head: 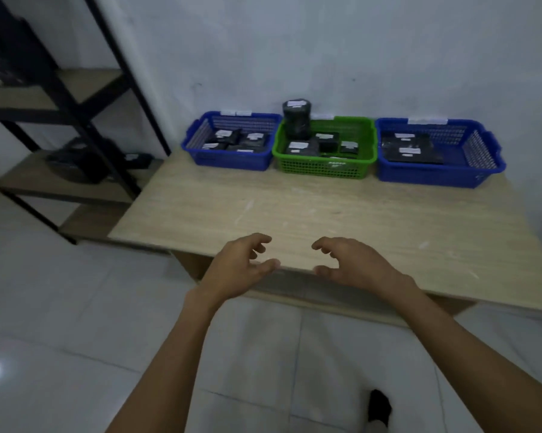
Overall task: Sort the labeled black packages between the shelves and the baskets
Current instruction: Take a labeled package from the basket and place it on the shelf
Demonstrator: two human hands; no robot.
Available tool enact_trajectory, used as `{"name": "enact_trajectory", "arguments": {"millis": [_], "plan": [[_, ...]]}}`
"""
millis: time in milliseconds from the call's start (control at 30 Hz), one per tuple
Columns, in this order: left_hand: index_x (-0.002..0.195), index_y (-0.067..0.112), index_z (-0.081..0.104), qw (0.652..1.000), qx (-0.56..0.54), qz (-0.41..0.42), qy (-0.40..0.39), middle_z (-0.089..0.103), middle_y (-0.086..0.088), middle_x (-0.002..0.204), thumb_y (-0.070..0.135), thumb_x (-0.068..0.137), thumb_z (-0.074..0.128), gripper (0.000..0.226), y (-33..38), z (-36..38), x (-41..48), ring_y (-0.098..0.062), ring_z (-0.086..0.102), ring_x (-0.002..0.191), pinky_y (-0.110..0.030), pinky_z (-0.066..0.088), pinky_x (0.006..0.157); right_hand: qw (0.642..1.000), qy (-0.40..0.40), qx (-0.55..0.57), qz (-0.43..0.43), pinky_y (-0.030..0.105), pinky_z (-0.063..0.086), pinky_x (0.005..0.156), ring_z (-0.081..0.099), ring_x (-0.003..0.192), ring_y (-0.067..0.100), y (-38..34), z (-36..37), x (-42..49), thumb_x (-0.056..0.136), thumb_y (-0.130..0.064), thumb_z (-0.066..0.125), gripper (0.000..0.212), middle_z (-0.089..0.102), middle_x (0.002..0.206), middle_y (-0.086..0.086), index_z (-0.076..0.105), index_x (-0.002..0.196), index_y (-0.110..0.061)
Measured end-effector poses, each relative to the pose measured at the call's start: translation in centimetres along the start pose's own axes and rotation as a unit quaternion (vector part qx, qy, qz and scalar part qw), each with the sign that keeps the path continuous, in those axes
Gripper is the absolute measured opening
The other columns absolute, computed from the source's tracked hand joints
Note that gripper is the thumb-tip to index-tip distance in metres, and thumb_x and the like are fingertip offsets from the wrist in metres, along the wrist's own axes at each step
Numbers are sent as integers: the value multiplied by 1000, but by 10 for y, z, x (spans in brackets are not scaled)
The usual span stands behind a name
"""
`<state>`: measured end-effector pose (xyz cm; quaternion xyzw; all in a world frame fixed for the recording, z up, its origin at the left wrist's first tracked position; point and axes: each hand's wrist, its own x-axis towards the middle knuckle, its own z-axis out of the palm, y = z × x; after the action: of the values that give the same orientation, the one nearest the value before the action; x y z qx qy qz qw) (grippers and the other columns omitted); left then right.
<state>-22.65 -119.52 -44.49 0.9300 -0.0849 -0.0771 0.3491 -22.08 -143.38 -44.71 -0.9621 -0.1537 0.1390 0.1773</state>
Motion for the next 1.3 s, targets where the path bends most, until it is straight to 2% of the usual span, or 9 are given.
{"name": "enact_trajectory", "arguments": {"millis": [133, 300, 400, 533, 633, 767, 933, 1133, 1300], "plan": [[126, 24, 58, 1000, -12, -4, 13, 65, 4, 109, 43, 81, 71, 50, -69, -47, -62, -12, 61, 100, -35, 52, 89, 1000, 0, 16, -6, 34, 47, 88, 55, 113, 18, -91, 44, 6, 86, -44, 60, 50, 58, 127, 1, 48, 131, -24], [123, 19, 61, 999, -11, -43, -19, 65, 2, 108, 40, 84, 69, 44, -144, -108, -118, -14, 62, 98, -32, 52, 87, 999, -33, 35, -7, 20, 38, 82, 56, 111, 19, -189, 81, 25, 85, -41, 64, 44, 61, 123, 2, 55, 125, -23], [122, 22, 60, 999, -7, -47, -13, 63, 5, 107, 41, 86, 68, 42, -188, -146, -122, -12, 61, 96, -32, 52, 86, 998, -39, 36, -21, 19, 37, 83, 55, 113, 17, -231, 94, 54, 86, -39, 63, 42, 60, 124, -1, 55, 125, -25], [125, 20, 59, 998, -3, -62, -5, 62, 5, 108, 45, 86, 65, 46, -252, -194, -106, -10, 60, 94, -33, 53, 85, 998, -39, 42, -28, 17, 33, 80, 55, 113, 17, -278, 114, 120, 87, -38, 62, 44, 59, 127, 0, 52, 128, -24], [123, 22, 58, 996, 0, -92, -18, 63, 6, 108, 48, 83, 67, 49, -307, -231, -96, -8, 60, 93, -27, 53, 81, 996, -54, 53, -39, 17, 31, 79, 55, 114, 18, -316, 135, 180, 87, -39, 62, 47, 58, 130, 1, 51, 130, -23], [122, 24, 59, 993, 2, -117, -1, 62, 8, 105, 47, 83, 68, 47, -377, -291, -73, -5, 60, 90, -23, 52, 81, 995, -72, 43, -51, 24, 44, 82, 57, 109, 19, -376, 154, 255, 87, -38, 63, 46, 60, 125, 2, 53, 127, -21], [122, 23, 59, 992, -16, -127, 18, 63, 6, 106, 46, 84, 66, 44, -445, -356, -28, -8, 61, 91, -26, 52, 83, 992, -81, 74, -54, 21, 41, 78, 58, 106, 17, -444, 165, 336, 87, -38, 61, 47, 57, 127, -2, 50, 130, -25], [121, 19, 62, 994, -28, -107, -10, 64, 3, 106, 42, 85, 67, 43, -538, -416, 35, -11, 62, 91, -30, 53, 85, 996, -55, 75, -10, 33, 46, 94, 55, 114, 19, -504, 181, 428, 88, -31, 62, 48, 57, 130, 3, 49, 133, -20], [122, 17, 61, 995, -19, -84, -53, 65, 0, 111, 42, 86, 67, 44, -600, -468, 87, -11, 61, 91, -26, 51, 82, 993, -68, 88, 28, 21, 41, 92, 53, 117, 17, -551, 194, 496, 88, -32, 62, 49, 54, 133, 0, 47, 134, -21]]}}
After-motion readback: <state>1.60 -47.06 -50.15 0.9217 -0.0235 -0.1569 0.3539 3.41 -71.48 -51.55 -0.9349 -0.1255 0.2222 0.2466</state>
